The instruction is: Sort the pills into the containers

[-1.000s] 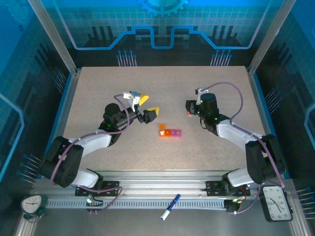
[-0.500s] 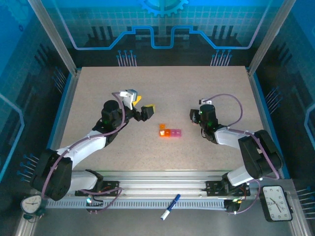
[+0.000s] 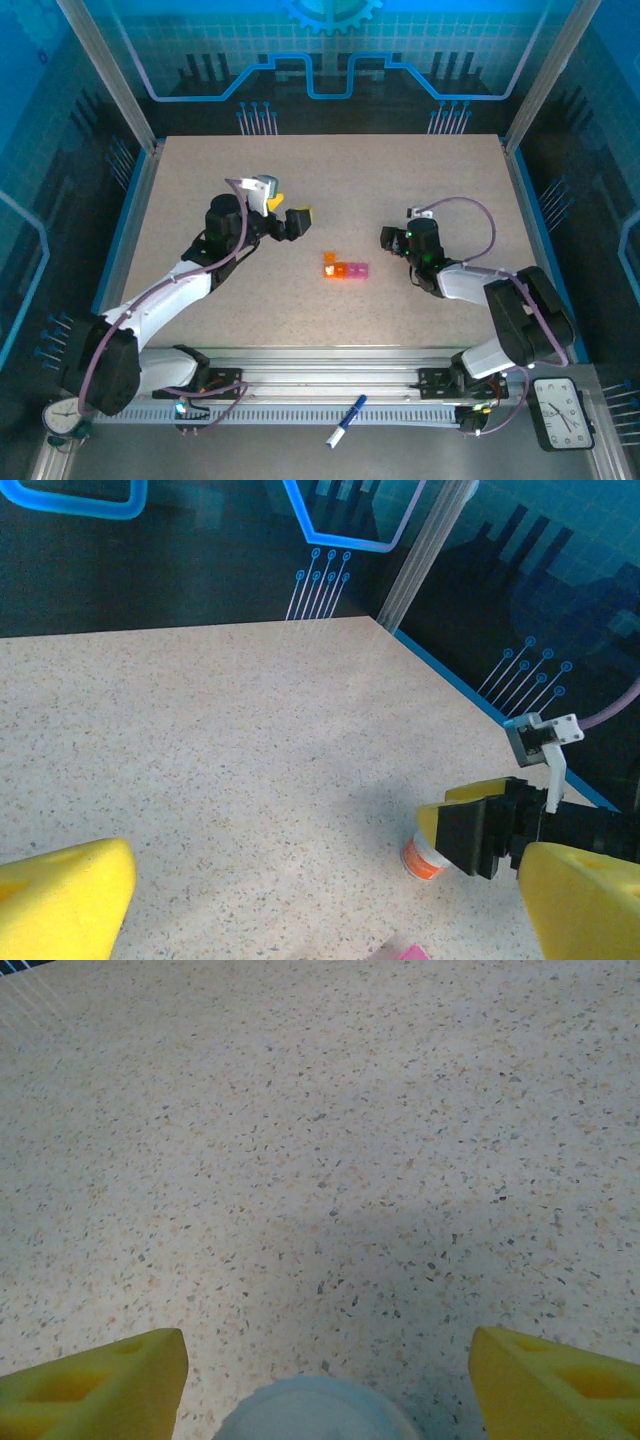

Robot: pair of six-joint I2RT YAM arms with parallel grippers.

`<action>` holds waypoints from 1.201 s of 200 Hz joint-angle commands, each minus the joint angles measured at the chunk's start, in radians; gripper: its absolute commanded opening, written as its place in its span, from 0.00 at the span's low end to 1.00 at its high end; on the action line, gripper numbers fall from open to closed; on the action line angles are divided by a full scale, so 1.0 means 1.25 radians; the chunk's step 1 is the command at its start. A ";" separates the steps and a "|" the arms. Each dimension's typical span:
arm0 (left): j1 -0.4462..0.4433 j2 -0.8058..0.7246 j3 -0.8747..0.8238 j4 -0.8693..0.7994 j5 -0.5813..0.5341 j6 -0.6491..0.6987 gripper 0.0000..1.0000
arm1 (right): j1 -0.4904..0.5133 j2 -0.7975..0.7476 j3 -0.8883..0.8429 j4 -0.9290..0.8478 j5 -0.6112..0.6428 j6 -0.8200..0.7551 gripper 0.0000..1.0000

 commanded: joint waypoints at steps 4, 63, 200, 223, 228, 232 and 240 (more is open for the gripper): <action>0.000 -0.013 0.022 -0.001 -0.032 -0.048 0.99 | -0.006 -0.086 0.011 -0.049 -0.014 -0.001 0.77; 0.002 0.005 0.009 0.072 -0.086 -0.119 0.99 | -0.009 -0.203 0.170 -0.333 -0.239 -0.029 0.77; -0.002 0.262 0.352 -0.449 -0.043 -0.012 0.97 | 0.111 -0.056 0.344 -0.727 -0.373 -0.105 0.76; -0.003 0.304 0.382 -0.488 -0.038 -0.009 0.97 | 0.129 -0.003 0.351 -0.735 -0.333 -0.106 0.76; -0.003 0.313 0.389 -0.494 -0.036 -0.008 0.97 | 0.129 0.008 0.352 -0.735 -0.326 -0.104 0.76; -0.004 0.320 0.393 -0.500 -0.035 -0.009 0.96 | 0.130 0.019 0.355 -0.734 -0.322 -0.105 0.76; -0.005 0.334 0.403 -0.512 -0.032 -0.007 0.95 | 0.130 0.039 0.359 -0.734 -0.313 -0.102 0.76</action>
